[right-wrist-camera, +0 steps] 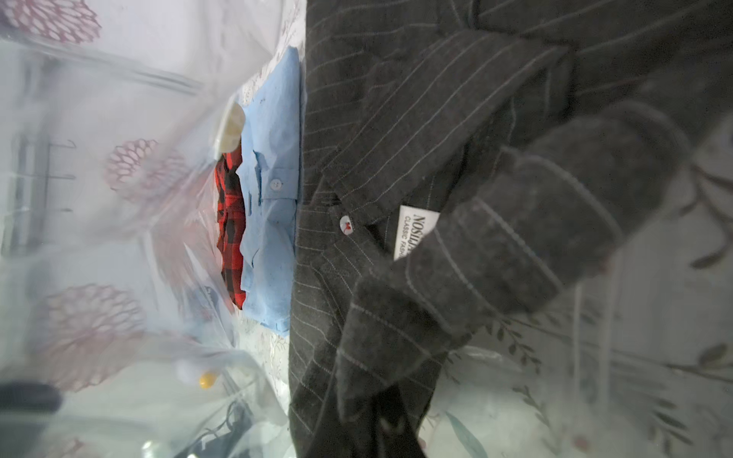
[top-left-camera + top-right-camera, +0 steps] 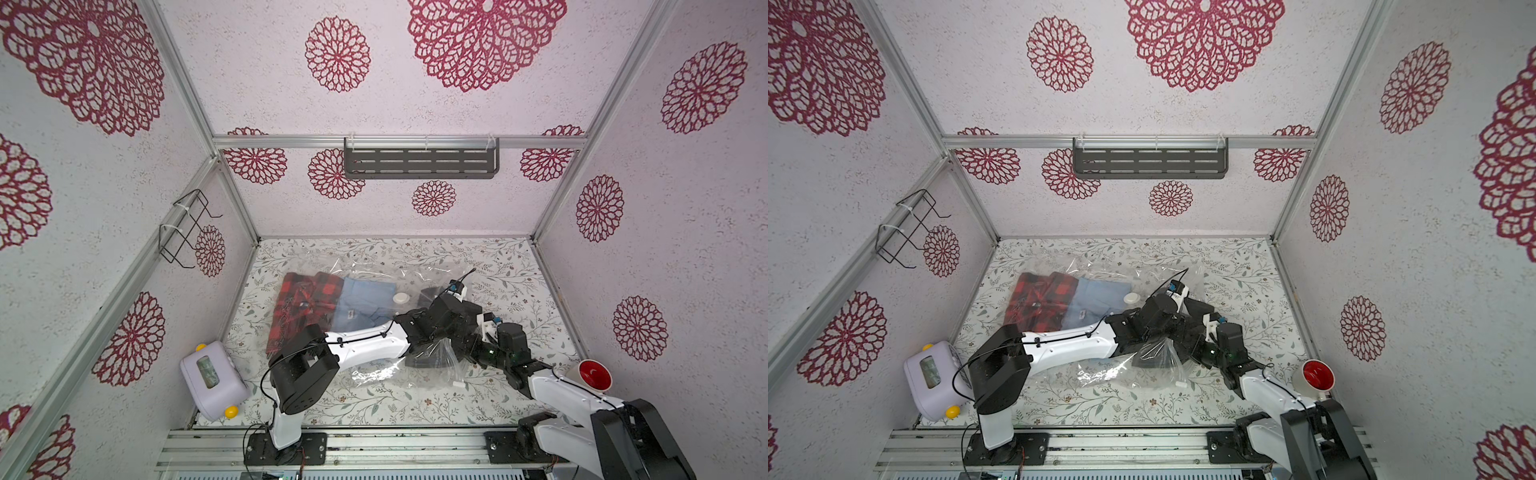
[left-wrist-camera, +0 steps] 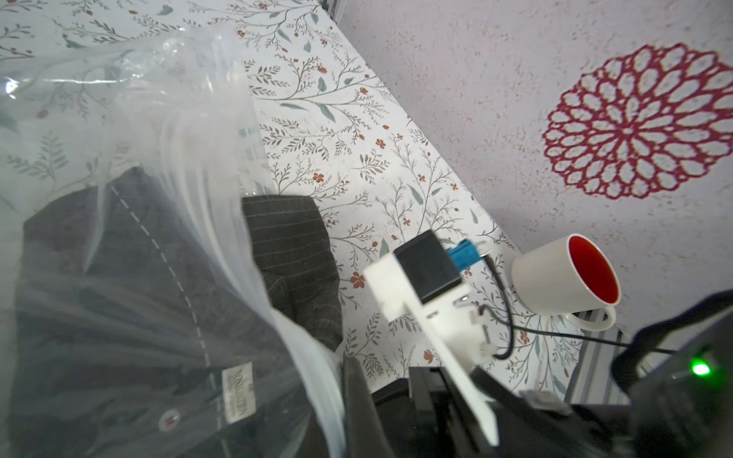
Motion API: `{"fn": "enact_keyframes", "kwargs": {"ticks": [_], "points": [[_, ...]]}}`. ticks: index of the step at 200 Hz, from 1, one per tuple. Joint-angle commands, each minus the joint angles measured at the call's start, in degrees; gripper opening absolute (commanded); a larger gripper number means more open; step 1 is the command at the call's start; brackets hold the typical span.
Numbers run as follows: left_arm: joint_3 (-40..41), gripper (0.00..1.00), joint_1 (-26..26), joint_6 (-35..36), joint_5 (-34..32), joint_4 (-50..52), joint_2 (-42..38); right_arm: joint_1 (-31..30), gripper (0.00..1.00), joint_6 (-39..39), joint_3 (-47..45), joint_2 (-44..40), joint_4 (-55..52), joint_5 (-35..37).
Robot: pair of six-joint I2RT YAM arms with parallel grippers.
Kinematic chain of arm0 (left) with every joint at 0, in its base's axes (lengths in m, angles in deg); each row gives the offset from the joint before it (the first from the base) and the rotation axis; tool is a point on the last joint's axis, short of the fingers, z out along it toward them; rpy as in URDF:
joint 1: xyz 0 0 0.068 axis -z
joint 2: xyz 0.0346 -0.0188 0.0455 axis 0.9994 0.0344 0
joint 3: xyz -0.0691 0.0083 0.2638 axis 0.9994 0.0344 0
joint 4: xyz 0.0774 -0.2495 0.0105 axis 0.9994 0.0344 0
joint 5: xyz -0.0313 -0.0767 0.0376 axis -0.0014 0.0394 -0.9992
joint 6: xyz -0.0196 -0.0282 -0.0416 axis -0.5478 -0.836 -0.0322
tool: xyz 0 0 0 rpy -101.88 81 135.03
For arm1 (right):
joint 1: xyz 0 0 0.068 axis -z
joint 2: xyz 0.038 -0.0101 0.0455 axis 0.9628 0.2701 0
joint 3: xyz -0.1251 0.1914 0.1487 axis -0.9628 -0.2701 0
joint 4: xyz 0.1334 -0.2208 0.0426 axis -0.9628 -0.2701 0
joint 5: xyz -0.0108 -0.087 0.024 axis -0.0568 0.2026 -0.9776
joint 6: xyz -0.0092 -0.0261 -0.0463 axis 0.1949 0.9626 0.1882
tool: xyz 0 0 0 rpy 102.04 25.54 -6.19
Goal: Place the folded shirt into the vacuum bag
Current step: Place the shirt in the vacuum bag.
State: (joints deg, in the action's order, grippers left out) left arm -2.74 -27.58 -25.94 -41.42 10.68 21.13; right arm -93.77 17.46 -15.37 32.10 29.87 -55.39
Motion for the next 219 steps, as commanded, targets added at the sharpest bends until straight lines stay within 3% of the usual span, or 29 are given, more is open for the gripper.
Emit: {"fn": "enact_keyframes", "kwargs": {"ticks": [1, 29, 45, 57, 81, 112, 144, 219], "points": [[-1.55, 0.00, 0.90, 1.02, 1.40, -2.08, -2.37, -2.70, 0.00, -1.41, 1.32, 2.94, 4.88, 0.16], [-0.26, 0.00, 0.58, 0.99, 0.43, -2.53, -2.55, -3.48, 0.00, -0.70, 1.87, 5.24, 5.55, -0.95], [0.98, 0.00, 0.32, 0.68, 0.04, -2.53, -2.53, -2.49, 0.37, 0.50, 1.38, 1.35, 1.38, 2.41], [2.22, 0.00, 0.04, 0.32, -0.03, -3.01, -2.64, -1.02, 0.58, 1.59, 1.13, -2.87, -2.76, 5.05], [4.13, 0.00, -0.12, 0.06, -0.33, -3.77, -3.14, 3.68, 0.76, 4.08, 0.99, -9.65, -9.70, 7.09], [4.95, 0.00, -0.24, 0.24, -0.44, -3.85, -3.49, 10.96, 0.78, 6.91, 1.56, -12.22, -12.42, 4.64], [4.95, 0.00, -0.24, 0.46, -0.26, -4.02, -3.61, 13.70, 0.75, 9.35, 4.56, -5.87, -10.24, 4.19], [4.80, 0.00, -0.34, 0.40, 0.06, -4.35, -3.78, 14.08, 0.49, 10.17, 10.91, 10.51, -2.50, 2.31]]}}
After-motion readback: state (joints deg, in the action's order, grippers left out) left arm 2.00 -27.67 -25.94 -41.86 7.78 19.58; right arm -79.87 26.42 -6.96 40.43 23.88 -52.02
